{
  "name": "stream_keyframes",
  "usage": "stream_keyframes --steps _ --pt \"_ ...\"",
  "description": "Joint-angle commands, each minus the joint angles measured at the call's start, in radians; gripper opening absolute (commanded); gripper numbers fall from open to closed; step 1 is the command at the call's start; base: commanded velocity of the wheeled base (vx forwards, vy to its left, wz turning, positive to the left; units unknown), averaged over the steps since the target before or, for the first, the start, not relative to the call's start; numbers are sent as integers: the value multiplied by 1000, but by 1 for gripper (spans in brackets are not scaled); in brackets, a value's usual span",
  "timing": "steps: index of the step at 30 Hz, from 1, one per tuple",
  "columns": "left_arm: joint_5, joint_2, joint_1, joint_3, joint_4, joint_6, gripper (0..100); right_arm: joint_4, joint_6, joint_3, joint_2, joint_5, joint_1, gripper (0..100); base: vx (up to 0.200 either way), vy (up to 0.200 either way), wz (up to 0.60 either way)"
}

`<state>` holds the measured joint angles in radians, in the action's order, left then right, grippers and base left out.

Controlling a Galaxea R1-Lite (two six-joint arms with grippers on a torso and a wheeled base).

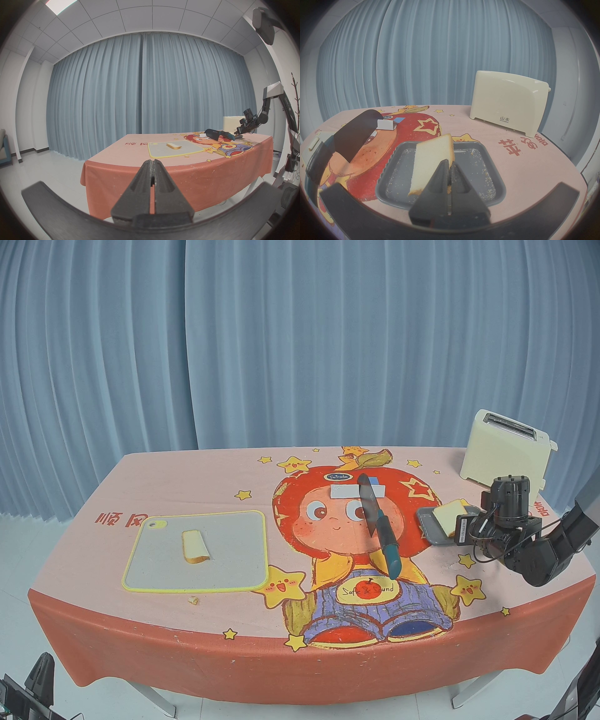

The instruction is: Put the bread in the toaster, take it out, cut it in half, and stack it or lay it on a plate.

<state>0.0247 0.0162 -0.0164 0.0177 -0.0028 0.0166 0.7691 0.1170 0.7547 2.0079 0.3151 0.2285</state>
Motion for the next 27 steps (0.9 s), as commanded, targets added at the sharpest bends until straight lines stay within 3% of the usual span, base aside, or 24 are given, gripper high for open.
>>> stream_keyframes --steps 1,2,27 --pt "0 -16 0 -18 0 0 0 1 0 2 -1 1 0 0 0 0 0" --pt "0 -16 0 -18 0 -1 0 1 0 2 -1 1 0 100 0 0 0" --pt "0 -16 0 -18 0 0 0 -1 0 -15 -78 5 22 100 0 0 0"
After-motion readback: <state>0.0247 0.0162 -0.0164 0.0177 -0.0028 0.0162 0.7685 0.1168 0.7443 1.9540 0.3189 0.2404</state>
